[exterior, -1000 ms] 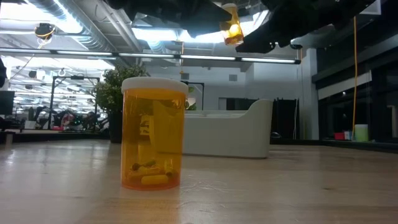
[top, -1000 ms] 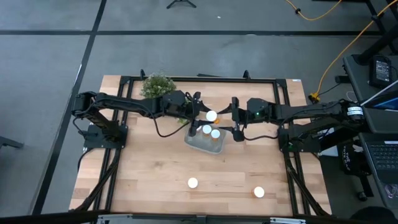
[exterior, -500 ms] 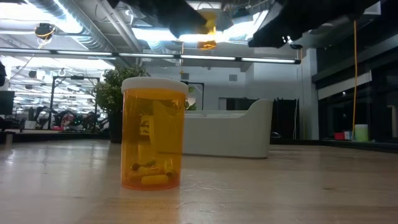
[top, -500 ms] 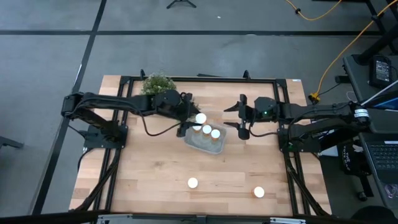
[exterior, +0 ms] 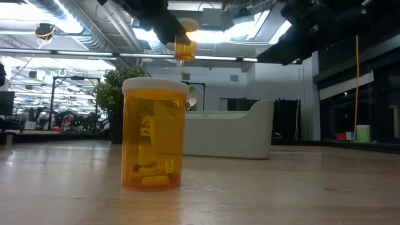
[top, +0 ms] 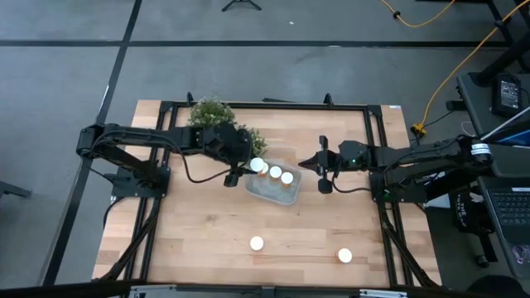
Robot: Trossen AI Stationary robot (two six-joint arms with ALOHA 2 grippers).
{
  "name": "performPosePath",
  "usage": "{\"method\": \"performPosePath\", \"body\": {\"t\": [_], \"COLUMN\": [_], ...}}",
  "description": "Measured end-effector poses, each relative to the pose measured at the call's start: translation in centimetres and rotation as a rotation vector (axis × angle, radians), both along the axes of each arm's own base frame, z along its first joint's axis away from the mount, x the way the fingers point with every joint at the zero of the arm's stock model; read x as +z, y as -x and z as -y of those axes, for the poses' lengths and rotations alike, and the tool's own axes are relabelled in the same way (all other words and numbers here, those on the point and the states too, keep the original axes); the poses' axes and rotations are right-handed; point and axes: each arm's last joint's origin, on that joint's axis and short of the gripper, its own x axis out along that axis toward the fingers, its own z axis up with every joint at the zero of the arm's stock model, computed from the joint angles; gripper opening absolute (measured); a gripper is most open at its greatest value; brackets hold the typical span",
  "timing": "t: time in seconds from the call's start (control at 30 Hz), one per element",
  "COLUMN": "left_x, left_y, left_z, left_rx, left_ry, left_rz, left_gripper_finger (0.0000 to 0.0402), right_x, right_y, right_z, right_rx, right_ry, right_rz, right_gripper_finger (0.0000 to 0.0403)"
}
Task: Pick and place pill bottles into a basket
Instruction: Put the orange pill bottle into the grey bin
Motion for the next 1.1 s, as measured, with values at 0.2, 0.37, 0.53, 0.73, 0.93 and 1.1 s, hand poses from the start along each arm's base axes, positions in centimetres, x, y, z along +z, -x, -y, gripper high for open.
{"method": "performPosePath", "body": {"t": [0.2,0.37,0.53,0.73,0.93,1.1], "left_x": [-0.1,0.0,-1.0,-3.9,-6.1,-7.6], "left_y": [-0.1,-0.2,-1.1,-1.9,-1.5,-1.2], "left_z": [1.6,2.5,2.8,2.7,2.7,2.2], "left_rx": [-0.056,-0.083,-0.086,-0.08,-0.066,-0.026], "left_ry": [0.003,-0.001,0.004,0.005,0.02,0.006], "left_rz": [-0.002,0.001,-0.008,-0.031,0.017,0.066], "left_gripper_finger": [0.02,0.02,0.02,0.02,0.02,0.02], "right_x": [-0.6,-0.5,-0.5,-0.7,-0.7,-0.5], "right_y": [0.2,0.2,0.2,0.2,0.2,0.2], "right_z": [0.0,0.0,0.0,-0.2,-0.9,-1.0], "right_rx": [0.001,0.0,-0.001,-0.003,0.025,0.034], "right_ry": [0.003,0.002,-0.002,-0.047,-0.053,-0.05], "right_rz": [0.049,0.058,0.062,0.049,0.049,0.067], "right_gripper_finger": [0.0005,0.0008,0.0009,0.0009,0.0009,0.0009]}}
